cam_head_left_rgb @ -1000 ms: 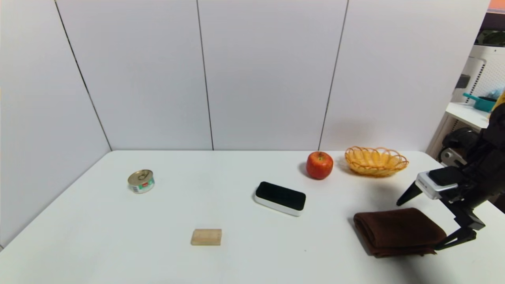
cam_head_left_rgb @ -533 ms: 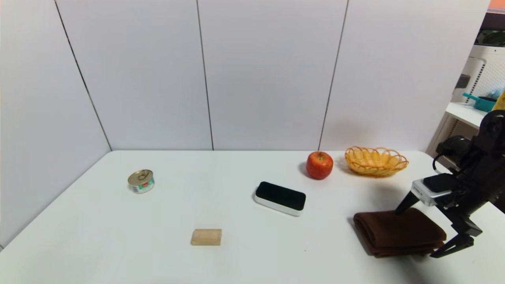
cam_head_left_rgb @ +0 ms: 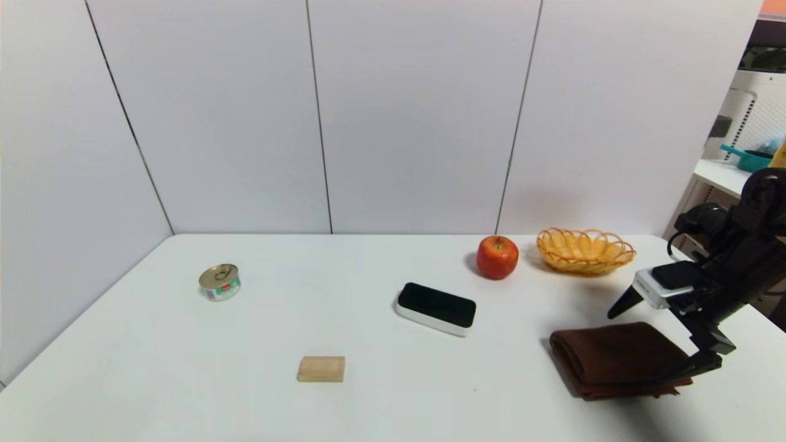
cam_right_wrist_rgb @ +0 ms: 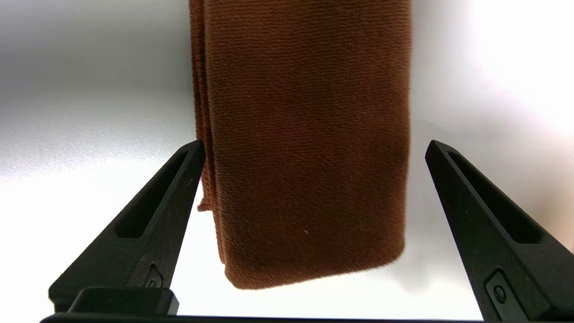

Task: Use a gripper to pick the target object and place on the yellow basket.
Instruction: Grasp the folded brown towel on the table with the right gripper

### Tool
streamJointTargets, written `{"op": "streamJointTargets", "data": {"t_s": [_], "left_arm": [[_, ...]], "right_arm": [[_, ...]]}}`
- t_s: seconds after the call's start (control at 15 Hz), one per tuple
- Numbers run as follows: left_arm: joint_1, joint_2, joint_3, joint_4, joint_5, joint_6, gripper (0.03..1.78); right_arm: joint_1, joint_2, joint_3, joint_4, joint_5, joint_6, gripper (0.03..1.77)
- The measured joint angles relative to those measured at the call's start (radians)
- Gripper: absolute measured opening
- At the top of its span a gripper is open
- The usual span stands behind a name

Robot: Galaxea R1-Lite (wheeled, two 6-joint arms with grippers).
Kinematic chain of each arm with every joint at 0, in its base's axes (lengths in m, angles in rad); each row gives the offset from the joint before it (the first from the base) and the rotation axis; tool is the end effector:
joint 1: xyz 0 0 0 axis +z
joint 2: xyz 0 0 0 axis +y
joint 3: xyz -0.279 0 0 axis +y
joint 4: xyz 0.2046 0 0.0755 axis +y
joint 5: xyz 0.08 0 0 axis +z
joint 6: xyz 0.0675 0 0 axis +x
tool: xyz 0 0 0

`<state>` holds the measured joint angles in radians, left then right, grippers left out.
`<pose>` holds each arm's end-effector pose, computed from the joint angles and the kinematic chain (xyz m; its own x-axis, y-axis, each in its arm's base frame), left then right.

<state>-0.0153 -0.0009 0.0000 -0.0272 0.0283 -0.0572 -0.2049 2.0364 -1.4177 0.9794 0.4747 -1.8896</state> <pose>0.0730 0.0008 0.0796 0.9995 0.0130 0.0281 -0.0114 0.9983 -0.0579 0.3312 -0.0373 0.0522 0.0692 0.4525 -0.8891 -0.9900 -0.0790 -0.1173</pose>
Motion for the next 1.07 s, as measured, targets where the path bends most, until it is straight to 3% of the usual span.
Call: {"op": "streamJointTargets", "data": {"t_s": [1.07], "left_arm": [[0.0,0.0,0.0,0.0,0.0,0.0,1.69]], "right_arm": [[0.011,0.036,0.034,-0.007,-0.005,-0.011,1.7]]}}
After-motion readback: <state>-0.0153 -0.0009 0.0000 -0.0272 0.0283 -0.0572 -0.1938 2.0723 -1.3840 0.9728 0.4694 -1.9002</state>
